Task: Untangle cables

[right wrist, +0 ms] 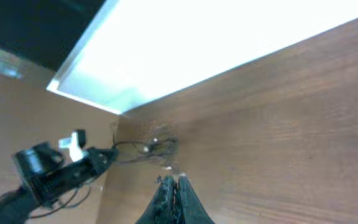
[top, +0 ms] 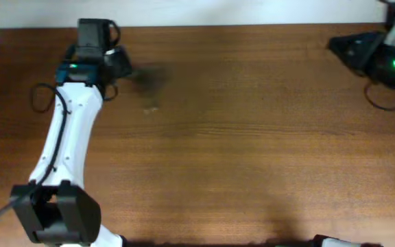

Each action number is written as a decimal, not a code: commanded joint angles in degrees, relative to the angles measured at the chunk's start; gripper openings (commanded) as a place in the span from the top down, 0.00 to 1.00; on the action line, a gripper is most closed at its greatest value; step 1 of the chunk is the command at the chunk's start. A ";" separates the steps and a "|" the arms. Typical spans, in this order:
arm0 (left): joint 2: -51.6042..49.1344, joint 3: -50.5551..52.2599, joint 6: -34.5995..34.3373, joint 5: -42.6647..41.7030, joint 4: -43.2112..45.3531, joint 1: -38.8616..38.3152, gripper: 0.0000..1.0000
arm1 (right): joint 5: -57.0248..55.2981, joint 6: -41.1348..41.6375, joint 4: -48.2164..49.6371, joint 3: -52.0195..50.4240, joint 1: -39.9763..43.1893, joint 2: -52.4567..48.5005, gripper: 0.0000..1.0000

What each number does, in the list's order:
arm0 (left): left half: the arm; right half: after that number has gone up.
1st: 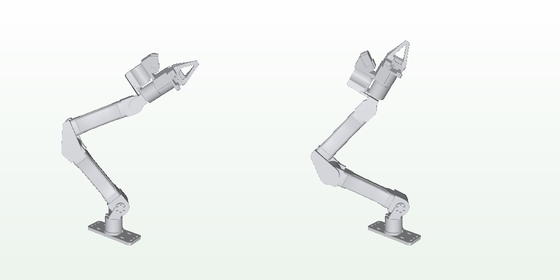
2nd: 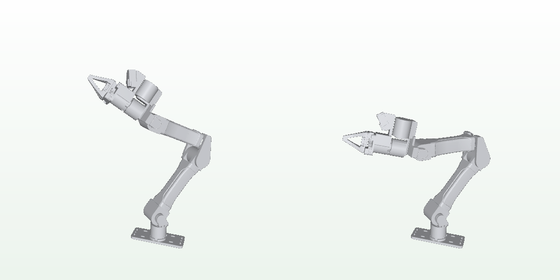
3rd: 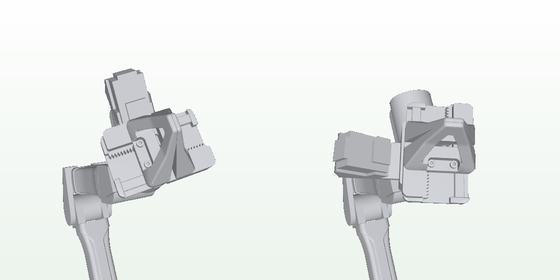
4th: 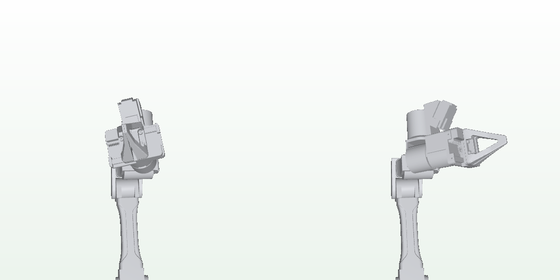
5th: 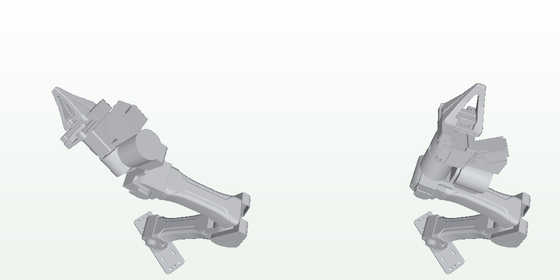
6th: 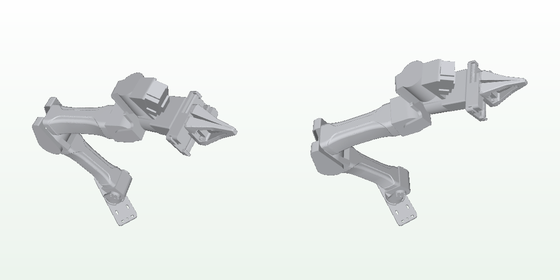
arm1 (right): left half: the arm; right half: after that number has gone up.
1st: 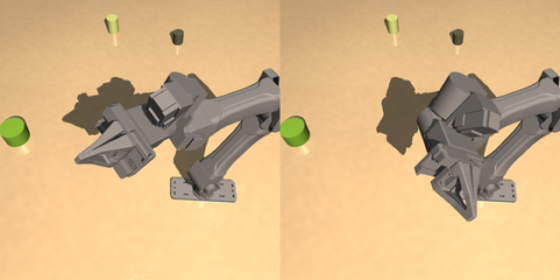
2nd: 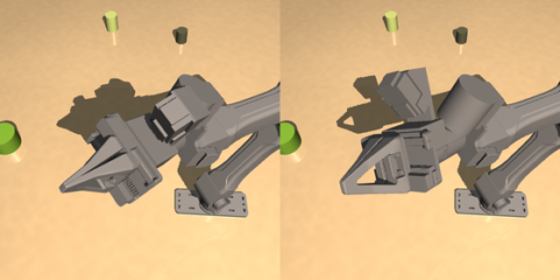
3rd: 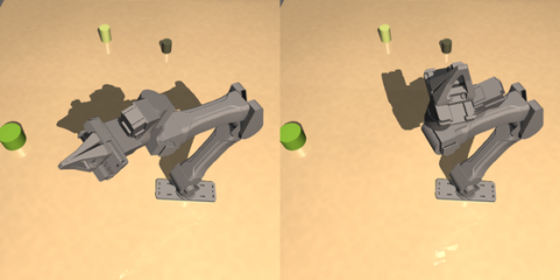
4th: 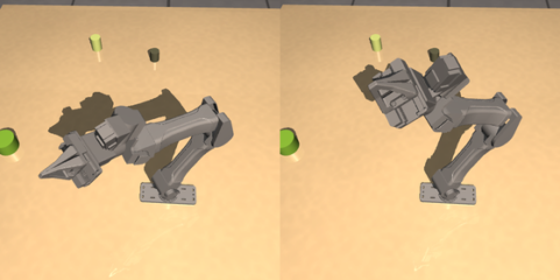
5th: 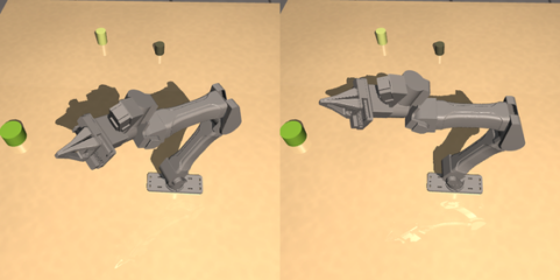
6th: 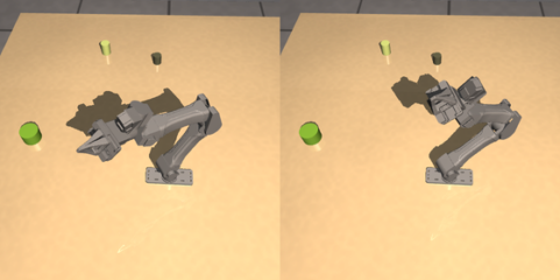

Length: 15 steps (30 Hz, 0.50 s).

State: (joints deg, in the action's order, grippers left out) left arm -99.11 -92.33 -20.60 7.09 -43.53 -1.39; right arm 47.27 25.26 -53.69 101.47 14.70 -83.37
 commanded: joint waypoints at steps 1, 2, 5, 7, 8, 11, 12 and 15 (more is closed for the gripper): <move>0.22 0.24 2.27 -0.22 -0.74 -0.15 1.00 | 2.29 -5.40 -4.55 0.85 0.15 0.00 0.96; 0.22 0.24 5.22 -5.62 -0.57 -0.33 1.00 | 0.81 -7.13 -6.91 0.85 -0.87 -0.46 0.96; 0.22 0.24 9.01 -22.36 1.75 -0.31 1.00 | -1.70 -9.44 -9.57 0.74 -4.00 -2.16 0.96; 0.22 0.24 10.45 -32.94 4.81 -0.31 1.00 | -2.54 -9.88 -9.66 0.74 -5.86 -3.34 0.86; 0.22 0.24 10.43 -38.97 6.88 -0.31 1.00 | -3.21 -9.90 -9.66 0.74 -7.23 -4.28 0.76; 0.22 0.24 10.40 -53.55 11.87 -1.01 1.00 | -4.31 -10.03 -8.90 0.74 -11.82 -7.85 0.46; 0.22 0.24 10.40 -55.91 12.02 -1.73 1.00 | -4.46 -10.03 -8.09 0.74 -13.75 -9.35 0.41; 0.22 0.24 10.40 -59.36 11.87 -4.15 1.00 | -4.48 -10.01 -4.42 0.74 -18.71 -12.83 0.36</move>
State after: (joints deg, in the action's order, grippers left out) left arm -99.77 -91.92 -11.49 -43.48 -31.92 -3.49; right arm 43.48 15.97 -60.82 102.06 0.30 -93.19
